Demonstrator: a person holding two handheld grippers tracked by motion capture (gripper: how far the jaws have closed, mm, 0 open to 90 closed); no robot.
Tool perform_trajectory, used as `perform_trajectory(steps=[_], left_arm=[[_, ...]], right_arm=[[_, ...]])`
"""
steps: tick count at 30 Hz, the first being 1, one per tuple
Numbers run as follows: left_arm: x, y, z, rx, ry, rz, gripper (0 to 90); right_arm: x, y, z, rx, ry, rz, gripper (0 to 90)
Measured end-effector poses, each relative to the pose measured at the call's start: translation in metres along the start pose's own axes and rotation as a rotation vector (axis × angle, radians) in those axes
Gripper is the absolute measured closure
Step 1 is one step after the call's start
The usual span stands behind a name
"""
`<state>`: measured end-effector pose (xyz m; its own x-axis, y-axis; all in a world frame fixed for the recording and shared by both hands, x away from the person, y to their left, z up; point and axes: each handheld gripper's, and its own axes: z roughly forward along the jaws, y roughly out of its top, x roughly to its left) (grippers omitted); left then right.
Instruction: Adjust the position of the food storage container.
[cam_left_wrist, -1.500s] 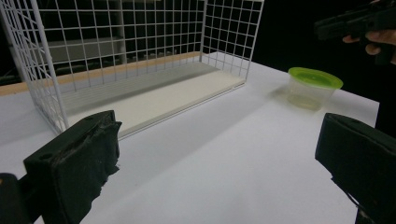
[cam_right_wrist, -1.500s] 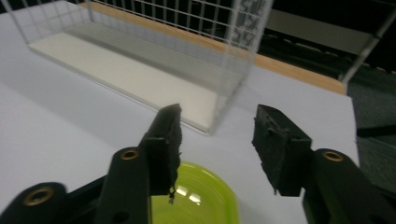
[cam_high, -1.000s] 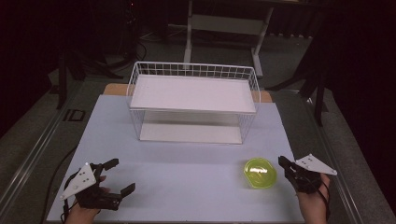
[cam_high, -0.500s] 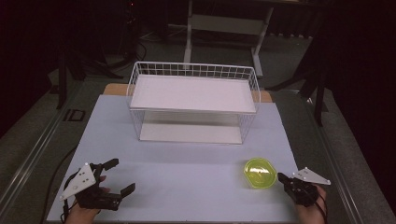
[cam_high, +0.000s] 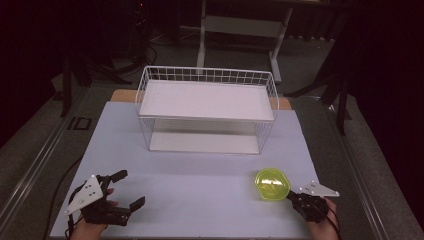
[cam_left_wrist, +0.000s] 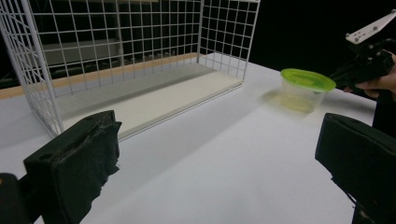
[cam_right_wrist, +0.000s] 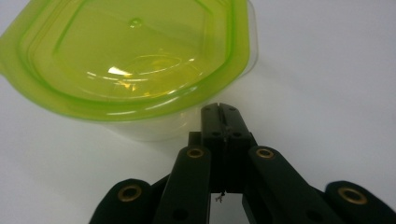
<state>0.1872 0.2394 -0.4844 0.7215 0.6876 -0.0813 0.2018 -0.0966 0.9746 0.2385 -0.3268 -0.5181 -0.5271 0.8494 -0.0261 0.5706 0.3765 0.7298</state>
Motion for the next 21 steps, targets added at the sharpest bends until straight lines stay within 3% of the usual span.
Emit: perform_trajectory(steps=[5,10,15,21], left_arm=[[0.0,0.0,0.0,-0.002,-0.002,0.0,0.5],[0.001,0.0,0.0,-0.003,0.0,-0.006,0.5],[0.0,0.0,-0.001,-0.003,-0.003,-0.001,0.6],[0.001,0.0,-0.002,-0.006,0.001,-0.003,0.6]], right_arm=[[0.007,0.009,0.009,-0.002,0.029,-0.016,90.0],[0.022,0.024,0.025,0.008,0.078,-0.073,90.0],[0.032,0.035,0.035,0.009,0.115,-0.094,90.0],[0.026,0.036,0.042,0.021,0.098,-0.086,90.0]])
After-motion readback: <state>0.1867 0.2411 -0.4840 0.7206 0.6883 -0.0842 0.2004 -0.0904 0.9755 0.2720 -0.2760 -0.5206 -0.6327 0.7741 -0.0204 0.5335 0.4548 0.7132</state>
